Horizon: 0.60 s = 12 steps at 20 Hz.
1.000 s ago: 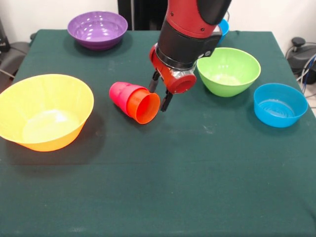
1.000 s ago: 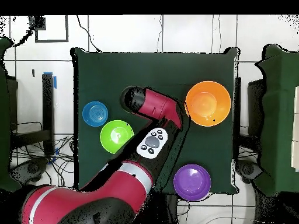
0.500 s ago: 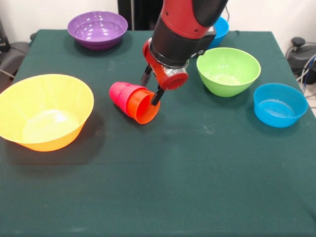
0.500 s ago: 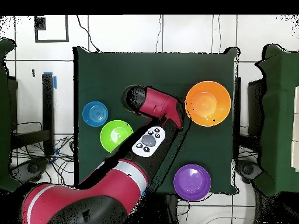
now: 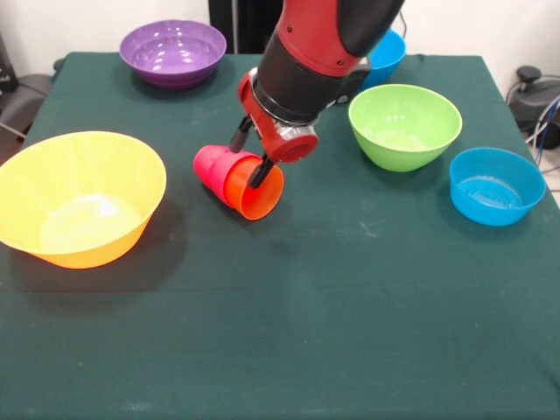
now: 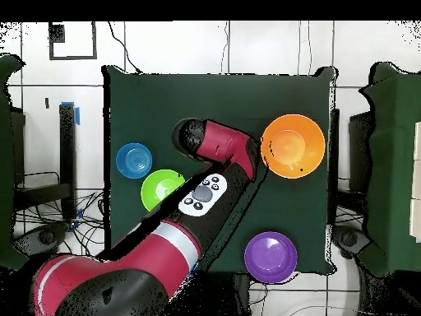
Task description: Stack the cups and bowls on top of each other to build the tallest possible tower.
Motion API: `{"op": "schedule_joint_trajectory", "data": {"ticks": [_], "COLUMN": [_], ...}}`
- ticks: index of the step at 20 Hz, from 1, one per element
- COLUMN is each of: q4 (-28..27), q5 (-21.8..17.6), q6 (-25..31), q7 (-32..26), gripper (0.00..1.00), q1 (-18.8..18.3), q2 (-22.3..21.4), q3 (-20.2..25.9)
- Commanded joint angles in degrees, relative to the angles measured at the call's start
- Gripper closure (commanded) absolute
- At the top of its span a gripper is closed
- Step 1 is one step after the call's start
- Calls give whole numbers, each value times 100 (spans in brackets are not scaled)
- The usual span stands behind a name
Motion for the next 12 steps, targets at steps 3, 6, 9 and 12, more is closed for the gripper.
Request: {"op": "schedule_joint_trajectory", "data": {"ticks": [3,6,9,12], "q4": [-493,-599,-624,-612], "q5": [-209,-171,-162,-141], "q6": [411,328,333,227], "q7": [992,1001,937,870], "gripper": [0,0,0,0], "q1": [147,162,183,176], "q2": [554,742,790,815], "q3": [217,192,171,227]}}
